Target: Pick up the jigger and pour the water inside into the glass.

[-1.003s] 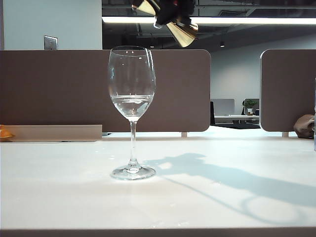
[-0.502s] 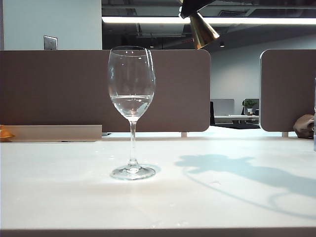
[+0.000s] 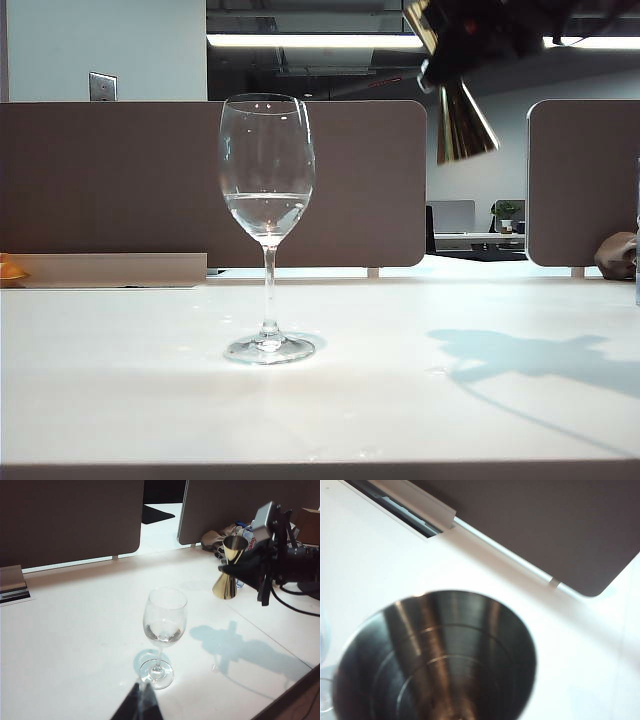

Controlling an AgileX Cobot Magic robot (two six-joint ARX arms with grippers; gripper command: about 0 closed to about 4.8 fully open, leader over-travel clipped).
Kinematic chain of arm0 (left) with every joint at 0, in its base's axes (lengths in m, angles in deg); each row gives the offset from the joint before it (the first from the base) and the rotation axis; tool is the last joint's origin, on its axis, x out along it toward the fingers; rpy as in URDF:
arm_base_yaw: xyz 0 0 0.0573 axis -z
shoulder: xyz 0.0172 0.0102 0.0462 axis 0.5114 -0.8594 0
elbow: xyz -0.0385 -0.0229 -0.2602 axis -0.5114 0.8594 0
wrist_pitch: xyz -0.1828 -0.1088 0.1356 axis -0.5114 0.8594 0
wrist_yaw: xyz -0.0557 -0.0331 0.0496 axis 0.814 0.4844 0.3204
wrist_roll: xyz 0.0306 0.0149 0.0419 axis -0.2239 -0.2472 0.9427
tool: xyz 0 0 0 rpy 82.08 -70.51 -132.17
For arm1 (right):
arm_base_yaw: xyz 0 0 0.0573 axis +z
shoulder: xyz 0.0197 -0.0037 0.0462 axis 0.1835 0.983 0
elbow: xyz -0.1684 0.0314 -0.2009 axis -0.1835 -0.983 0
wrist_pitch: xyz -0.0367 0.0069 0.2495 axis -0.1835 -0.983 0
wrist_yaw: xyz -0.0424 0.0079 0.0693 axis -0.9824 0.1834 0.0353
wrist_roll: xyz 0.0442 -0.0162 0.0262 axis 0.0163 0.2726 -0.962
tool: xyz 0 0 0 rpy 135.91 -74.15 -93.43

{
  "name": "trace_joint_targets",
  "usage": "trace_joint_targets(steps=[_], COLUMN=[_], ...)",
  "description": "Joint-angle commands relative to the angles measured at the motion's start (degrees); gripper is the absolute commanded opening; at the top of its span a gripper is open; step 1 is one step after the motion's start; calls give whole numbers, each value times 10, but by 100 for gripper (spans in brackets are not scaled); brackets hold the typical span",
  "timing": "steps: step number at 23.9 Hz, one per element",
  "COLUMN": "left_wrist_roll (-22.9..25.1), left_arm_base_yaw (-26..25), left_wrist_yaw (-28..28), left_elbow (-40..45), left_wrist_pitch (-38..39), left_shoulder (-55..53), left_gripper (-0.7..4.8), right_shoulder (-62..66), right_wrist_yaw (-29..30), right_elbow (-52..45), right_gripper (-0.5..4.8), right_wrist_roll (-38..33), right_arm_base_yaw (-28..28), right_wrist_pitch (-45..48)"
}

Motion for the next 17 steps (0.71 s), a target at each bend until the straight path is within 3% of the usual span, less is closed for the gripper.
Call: trace_joint_targets(steps=[1,12,17], left_wrist_roll=[0,0,0], left_arm_base_yaw=[-1,-1,-1], left_wrist_yaw=[2,2,2], left_elbow=[-2,-2,-2], left_wrist_pitch=[-7,-7,-7], left_shoulder=[-1,-1,0], left_gripper=[-3,-3,-3], right_shoulder=[-6,-4,31], right_wrist_yaw=[10,61,86], right_elbow=[-38,-163,-166], right_gripper=[-1,-1,-1], right_wrist_roll=[-46,-77,-77], right_arm_base_yaw=[1,1,1], right_wrist_pitch=[63,188,194])
